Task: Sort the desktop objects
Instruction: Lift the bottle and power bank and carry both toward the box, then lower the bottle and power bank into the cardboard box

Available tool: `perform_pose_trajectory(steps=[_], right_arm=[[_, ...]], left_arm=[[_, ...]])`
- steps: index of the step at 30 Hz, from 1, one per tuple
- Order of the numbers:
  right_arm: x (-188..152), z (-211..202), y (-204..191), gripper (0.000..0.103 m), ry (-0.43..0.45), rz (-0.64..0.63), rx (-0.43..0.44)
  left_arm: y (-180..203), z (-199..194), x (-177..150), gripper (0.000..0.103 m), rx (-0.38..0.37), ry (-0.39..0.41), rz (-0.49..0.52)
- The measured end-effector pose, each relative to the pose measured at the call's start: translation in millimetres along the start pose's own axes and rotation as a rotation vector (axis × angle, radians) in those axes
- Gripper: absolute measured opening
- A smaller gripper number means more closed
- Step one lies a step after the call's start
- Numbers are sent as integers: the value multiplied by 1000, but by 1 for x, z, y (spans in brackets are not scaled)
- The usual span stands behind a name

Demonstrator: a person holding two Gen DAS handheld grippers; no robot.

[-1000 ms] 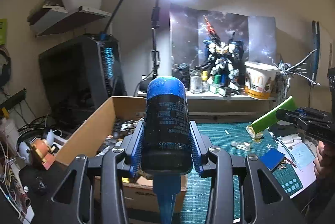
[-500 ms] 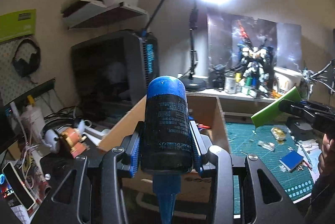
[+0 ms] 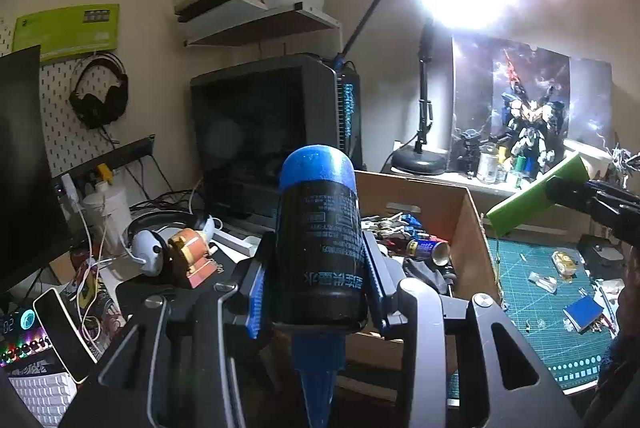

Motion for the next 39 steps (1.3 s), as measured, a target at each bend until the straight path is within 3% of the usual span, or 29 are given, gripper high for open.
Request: perform_pose_trajectory(steps=[8,25,32,39], right_arm=[[10,5,-9,23,6,-24,10],[24,20,17,23,-26,-7,-23],[33,47,40,23,-72,7,-41],[48,91,73,23,-121,48,-60]], left_arm=[[-2,2,2,40,3,1,-7],[25,32,27,40,-41,-7,53],[43,68,57,40,-132,-53,86],[55,131,90,40,-120,-131,104]])
Point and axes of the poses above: each gripper's, at about its wrist camera, not at the fingertips, and z roughly the way its jaws point, y to its right, x to its top, the point moved 6 cm from there along z, roughly the way its jaws point, and after that the axes turned 10 degrees about -y, right-handed, at the moved point
